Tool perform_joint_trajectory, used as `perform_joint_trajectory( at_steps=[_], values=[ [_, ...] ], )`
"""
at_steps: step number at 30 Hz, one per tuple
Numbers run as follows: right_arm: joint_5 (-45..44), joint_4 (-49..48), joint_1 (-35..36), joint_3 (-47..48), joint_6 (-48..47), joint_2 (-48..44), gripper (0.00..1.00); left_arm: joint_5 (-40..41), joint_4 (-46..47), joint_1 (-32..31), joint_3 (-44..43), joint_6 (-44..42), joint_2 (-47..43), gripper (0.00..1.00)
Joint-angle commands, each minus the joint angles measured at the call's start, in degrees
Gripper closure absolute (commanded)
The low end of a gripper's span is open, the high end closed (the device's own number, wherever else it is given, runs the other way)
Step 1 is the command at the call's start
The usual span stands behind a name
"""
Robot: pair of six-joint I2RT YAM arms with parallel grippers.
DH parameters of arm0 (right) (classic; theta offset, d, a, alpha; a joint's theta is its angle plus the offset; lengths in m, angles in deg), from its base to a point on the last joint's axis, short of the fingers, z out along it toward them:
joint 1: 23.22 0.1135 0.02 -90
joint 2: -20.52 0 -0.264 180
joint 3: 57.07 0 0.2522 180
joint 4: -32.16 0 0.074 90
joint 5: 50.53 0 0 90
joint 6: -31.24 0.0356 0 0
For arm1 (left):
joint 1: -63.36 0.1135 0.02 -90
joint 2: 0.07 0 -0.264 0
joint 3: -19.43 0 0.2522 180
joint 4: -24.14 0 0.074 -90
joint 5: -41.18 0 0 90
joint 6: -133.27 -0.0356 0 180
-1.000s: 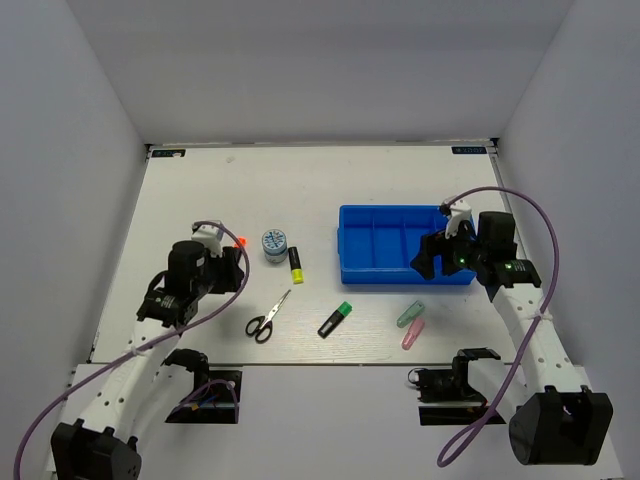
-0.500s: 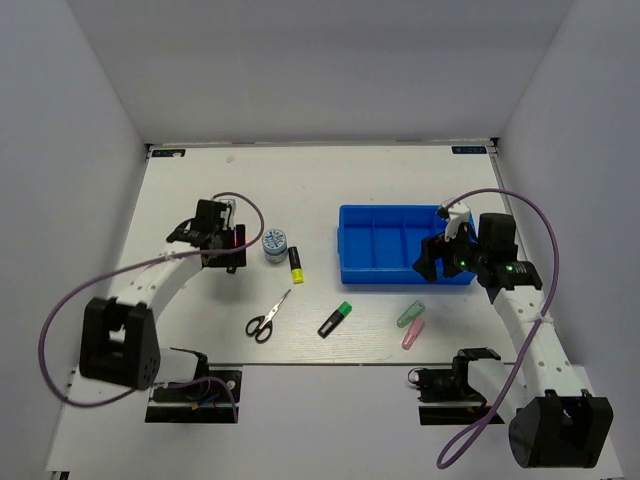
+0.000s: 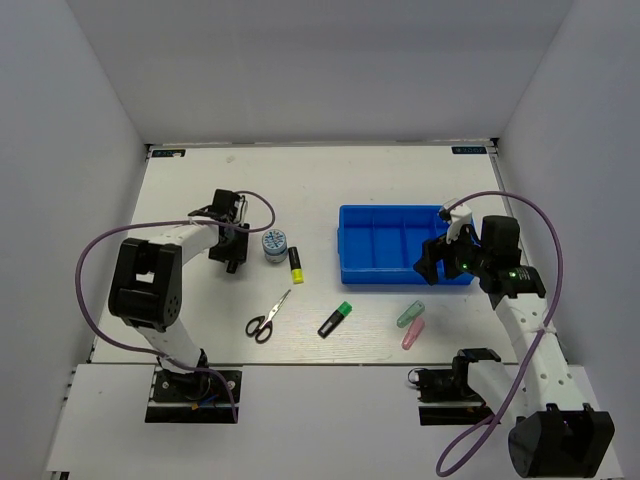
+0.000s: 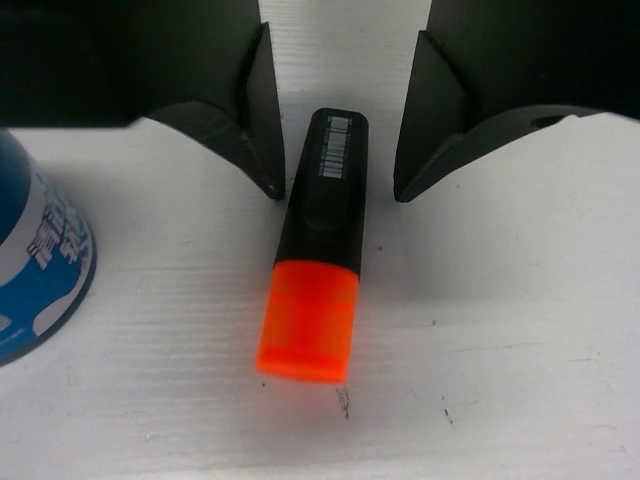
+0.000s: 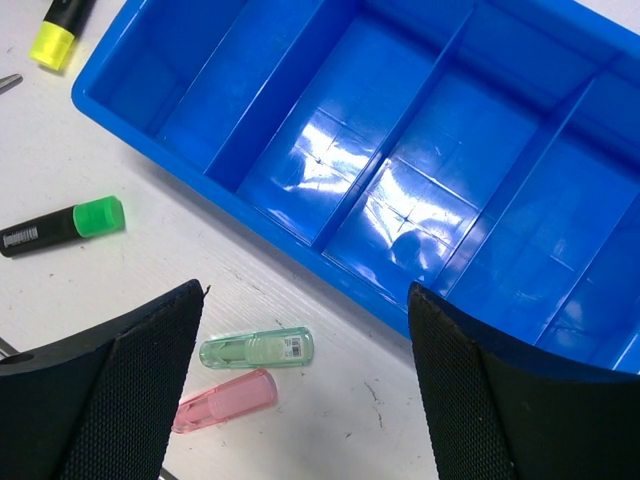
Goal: Sort the stationery into containers
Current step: Grab a piece of stationery with the left arm, then place the stationery into the container
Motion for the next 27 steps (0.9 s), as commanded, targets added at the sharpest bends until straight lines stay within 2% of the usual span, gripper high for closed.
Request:
perform_joint_trajectory(
  at_steps=[1,4,5,7,10,12,15,17,19,20,22,23,24,25,26,27],
  values=[
    [0.7,-0.3,-0.1,0.0,-0.4,-1.0,0.15,1.8,2.1,0.4,-0.8,-0.6,1.6,0.43],
    [0.6,-0.2,-0.2,0.0,-0.3,-1.0,0.15,1.7,3.5,0.5,1.4,0.3,3.0,0.64],
    [0.5,-0.3,0.0,0.1,-0.3,-1.1,0.15,1.5,3.6,0.5,1.8,0.4,3.1,0.75],
    [0.8,-0.2,-0.1,0.1,-0.3,-1.4,0.15,1.5,3.7,0.5,2.3,0.9,3.4,0.85],
    [0.9,-0.1,-0.1,0.1,-0.4,-1.6,0.15,1.8,1.7,0.3,1.1,1.8,1.7,0.94],
    [1.0,0.0,0.0,0.0,-0.4,-1.4,0.10,2.3,0.6,0.5,0.0,2.7,-2.1,0.98],
    [1.5,0.0,0.0,-0.1,-0.8,-1.1,0.10,0.2,-2.7,0.6,-3.4,4.7,-9.3,1.00],
    [2.2,0.5,0.0,0.0,-0.8,-0.9,0.52,-3.6,-3.8,-0.9,-5.6,6.2,-13.3,1.00],
    [2.2,0.2,0.0,0.0,-0.9,-0.7,0.97,-4.2,-4.8,-4.2,-7.1,6.5,-16.8,1.00],
    [2.0,0.0,0.0,-0.2,-0.7,-0.7,1.00,-4.8,-5.5,-5.7,-9.2,7.1,-17.1,1.00],
    [0.6,-0.8,0.0,-0.5,-0.2,-0.5,1.00,-6.6,-5.6,-11.0,-10.6,7.7,-18.0,1.00],
    [0.4,-1.3,0.0,-0.7,-0.1,-0.2,0.64,-8.6,-4.8,-12.3,-12.1,9.4,-17.8,1.00],
    [-1.2,-1.2,0.0,-0.5,0.6,-0.1,0.47,-9.8,-3.0,-16.0,-12.4,10.2,-17.7,1.00],
    [-1.6,-1.5,0.1,-0.5,0.7,0.3,0.42,-12.5,-1.2,-17.3,-12.9,11.5,-15.8,1.00],
    [-2.0,-1.4,0.1,-0.3,0.9,0.5,0.46,-14.3,0.0,-19.6,-15.1,13.2,-15.0,1.00],
    [-2.9,-1.4,0.0,-0.2,1.9,0.7,0.58,-14.5,0.4,-21.9,-16.3,13.9,-12.4,1.00]
  ],
)
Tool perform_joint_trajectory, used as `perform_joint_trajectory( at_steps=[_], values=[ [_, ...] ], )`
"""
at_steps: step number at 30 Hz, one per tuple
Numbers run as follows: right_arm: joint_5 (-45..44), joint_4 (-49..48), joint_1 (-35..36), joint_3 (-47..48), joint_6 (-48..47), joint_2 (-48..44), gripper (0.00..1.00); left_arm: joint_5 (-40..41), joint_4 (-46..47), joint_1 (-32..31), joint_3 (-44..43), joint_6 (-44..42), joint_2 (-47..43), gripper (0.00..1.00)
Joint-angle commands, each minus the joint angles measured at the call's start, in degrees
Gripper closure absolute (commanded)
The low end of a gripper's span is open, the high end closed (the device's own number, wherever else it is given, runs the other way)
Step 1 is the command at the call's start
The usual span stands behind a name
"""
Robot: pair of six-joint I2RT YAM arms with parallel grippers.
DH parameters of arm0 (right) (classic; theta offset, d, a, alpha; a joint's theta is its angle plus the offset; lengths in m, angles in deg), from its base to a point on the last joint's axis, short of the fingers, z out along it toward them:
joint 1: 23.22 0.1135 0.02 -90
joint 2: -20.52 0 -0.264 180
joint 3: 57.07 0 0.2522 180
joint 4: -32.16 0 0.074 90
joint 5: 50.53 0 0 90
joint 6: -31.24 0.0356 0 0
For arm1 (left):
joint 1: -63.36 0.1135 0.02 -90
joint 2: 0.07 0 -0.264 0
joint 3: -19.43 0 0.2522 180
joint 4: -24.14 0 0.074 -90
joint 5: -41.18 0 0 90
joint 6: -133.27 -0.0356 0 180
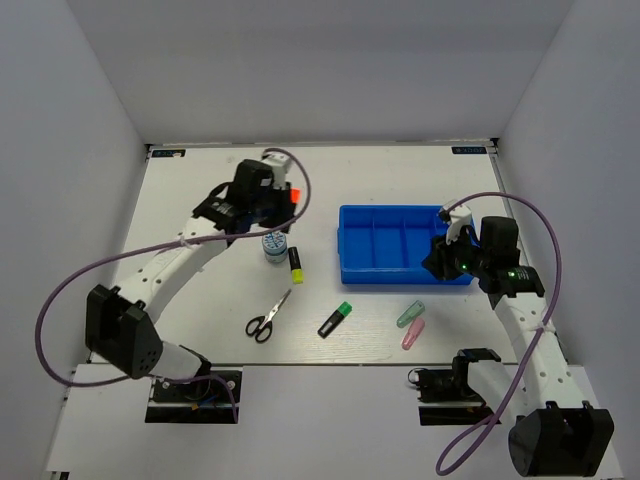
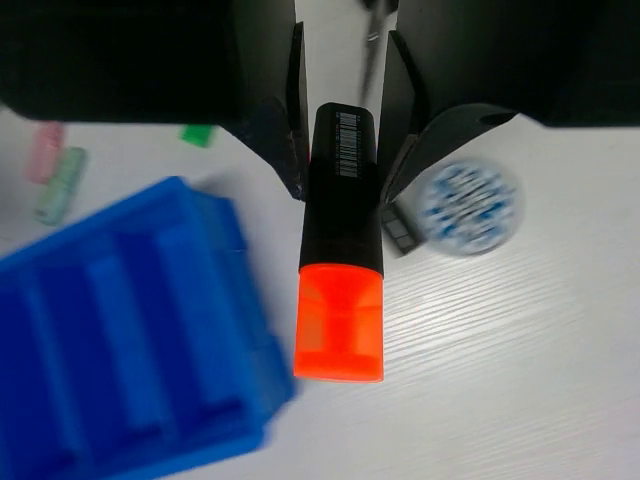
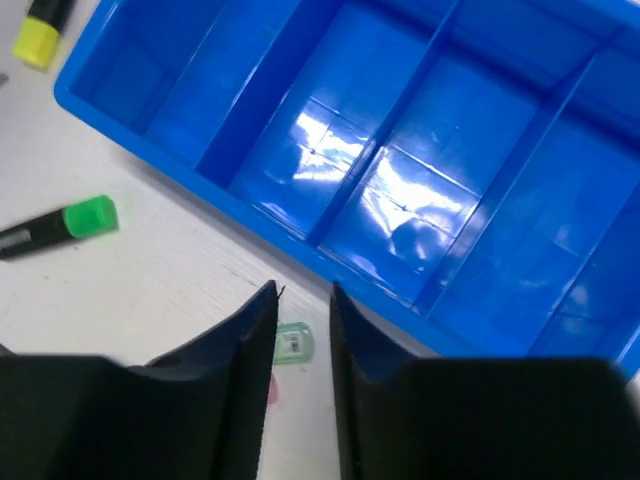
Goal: Sort the stationery into containers
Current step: Place the stationery into the container
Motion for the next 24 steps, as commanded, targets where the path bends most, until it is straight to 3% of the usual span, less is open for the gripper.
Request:
perform_joint_trajectory(
  at_steps=[1,3,9,11,14,16,18,21,22,24],
  values=[
    [-2.5,-1.4,0.0,0.5,2.1,0.4,0.73,-6.7,2.8,-7.5,-5.2,6.2,6.7,1.00],
    [-3.4,-2.3,0.0,0.3,2.7,0.3,0.97,-6.0,3.7,-9.4,-10.7,10.4,11.3,1.00],
    [-6.2,-2.8,-0.1,-0.1,3.3,-0.1,0.97,-1.2,6.1,-15.0,-17.7,19.4,21.9,1.00],
    [-6.9,-2.9,0.0,-0.2,3.4,-0.2,0.96,0.4,5.8,-15.5,-18.9,20.8,24.5,0.96],
    [-6.8,-3.1,-0.1,-0.2,3.5,-0.4,0.87,0.9,5.4,-16.9,-20.2,21.7,26.8,0.78],
    [-6.7,-3.1,0.0,-0.2,3.4,-0.5,0.79,0.8,4.7,-17.1,-21.7,21.8,28.3,0.71],
    [-6.7,-3.0,0.0,-0.2,3.3,-0.3,0.79,0.9,4.3,-17.2,-22.2,21.9,29.7,0.58],
    [-6.7,-2.8,0.0,-0.1,3.1,-0.2,0.66,0.9,3.7,-17.1,-23.4,22.5,30.4,0.34],
    [-6.6,-2.7,-0.4,-0.1,3.0,-0.2,0.58,0.9,2.8,-17.1,-24.1,22.6,30.5,0.30],
    [-6.5,-2.7,0.0,-0.1,3.0,-0.2,0.53,0.9,2.3,-17.1,-24.6,22.5,30.4,0.24]
  ],
)
